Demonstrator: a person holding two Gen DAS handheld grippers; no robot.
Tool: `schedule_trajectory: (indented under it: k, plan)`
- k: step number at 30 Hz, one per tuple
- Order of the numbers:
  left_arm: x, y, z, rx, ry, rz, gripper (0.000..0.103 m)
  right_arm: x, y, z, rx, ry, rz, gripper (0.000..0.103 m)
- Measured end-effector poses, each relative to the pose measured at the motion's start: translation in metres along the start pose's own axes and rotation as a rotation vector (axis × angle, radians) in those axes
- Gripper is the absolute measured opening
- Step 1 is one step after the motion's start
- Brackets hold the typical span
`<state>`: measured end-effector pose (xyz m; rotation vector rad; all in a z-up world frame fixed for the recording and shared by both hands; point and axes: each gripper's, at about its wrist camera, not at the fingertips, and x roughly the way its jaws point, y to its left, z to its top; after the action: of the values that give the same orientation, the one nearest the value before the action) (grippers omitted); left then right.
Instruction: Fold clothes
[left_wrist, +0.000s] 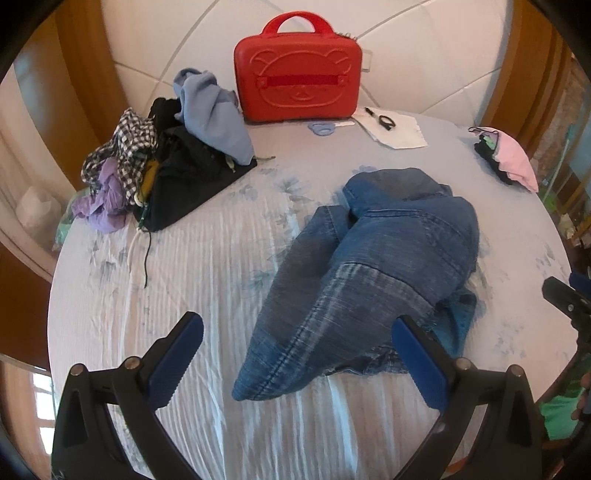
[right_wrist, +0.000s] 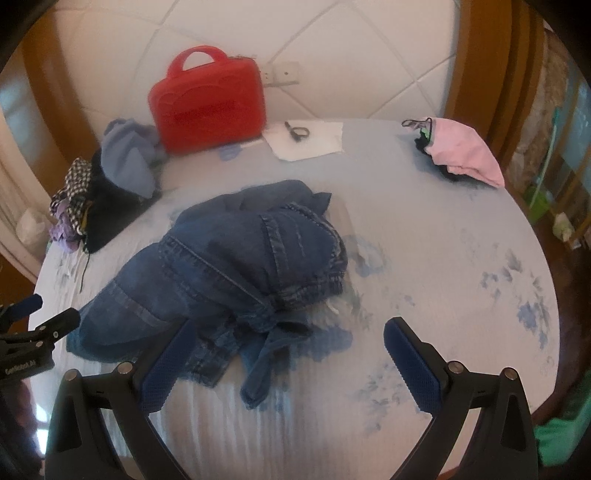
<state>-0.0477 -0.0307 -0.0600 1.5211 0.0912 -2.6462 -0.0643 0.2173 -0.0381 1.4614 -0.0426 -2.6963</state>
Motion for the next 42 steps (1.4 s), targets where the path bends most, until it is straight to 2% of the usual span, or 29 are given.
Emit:
schedule_trajectory:
  k: [7,14,16,18,20,22,23,25,28,31,32,33,34,35,37,41,42]
  plan:
    - [0.014,0.002,0.006,0.008,0.01,-0.01,0.103,0.009,-0.002,0.006,0.006,-0.006,-0.005,0.103]
    - [0.051,0.009,0.014,0.018,0.002,-0.054,0.103,0.038,-0.028,0.012,0.136,0.03,0.088,0.102]
    - [0.066,0.013,0.017,0.012,0.005,-0.068,0.102,0.055,-0.037,0.013,0.184,0.053,0.121,0.099]
    - [0.082,0.016,0.019,0.001,0.009,-0.085,0.091,0.072,-0.047,0.015,0.231,0.077,0.154,0.094]
    - [0.103,0.018,0.018,-0.022,0.056,-0.117,0.084,0.096,-0.055,0.014,0.291,0.119,0.197,0.093]
    - [0.121,0.016,0.016,-0.033,0.106,-0.155,0.067,0.12,-0.062,0.012,0.343,0.162,0.234,0.093]
    - [0.13,0.012,0.013,-0.022,0.132,-0.167,0.063,0.132,-0.063,0.012,0.356,0.181,0.239,0.093]
    - [0.147,0.001,0.008,0.019,0.18,-0.176,0.038,0.151,-0.061,0.012,0.375,0.204,0.247,0.094]
    - [0.156,-0.012,0.001,0.055,0.205,-0.181,0.023,0.176,-0.056,0.014,0.39,0.223,0.242,0.101]
    - [0.146,-0.023,-0.002,0.097,0.18,-0.17,0.021,0.194,-0.047,0.015,0.387,0.239,0.24,0.1]
    - [0.141,-0.023,-0.002,0.099,0.172,-0.177,0.021,0.196,-0.043,0.015,0.374,0.235,0.246,0.095]
    - [0.137,-0.02,-0.001,0.087,0.169,-0.188,0.021,0.195,-0.039,0.016,0.352,0.224,0.254,0.071]
    - [0.132,-0.014,0.001,0.065,0.17,-0.203,0.021,0.191,-0.036,0.018,0.326,0.213,0.253,0.035]
    - [0.127,-0.009,0.003,0.044,0.171,-0.217,0.021,0.186,-0.033,0.02,0.297,0.2,0.243,0.026]
    - [0.119,0.002,0.009,-0.007,0.181,-0.248,0.021,0.175,-0.031,0.025,0.255,0.172,0.226,0.02]
    - [0.104,0.029,0.021,-0.121,0.174,-0.338,0.021,0.137,-0.058,0.03,0.291,0.084,0.202,0.018]
    - [0.1,0.033,0.024,-0.13,0.159,-0.353,0.021,0.126,-0.068,0.031,0.302,0.058,0.183,0.015]
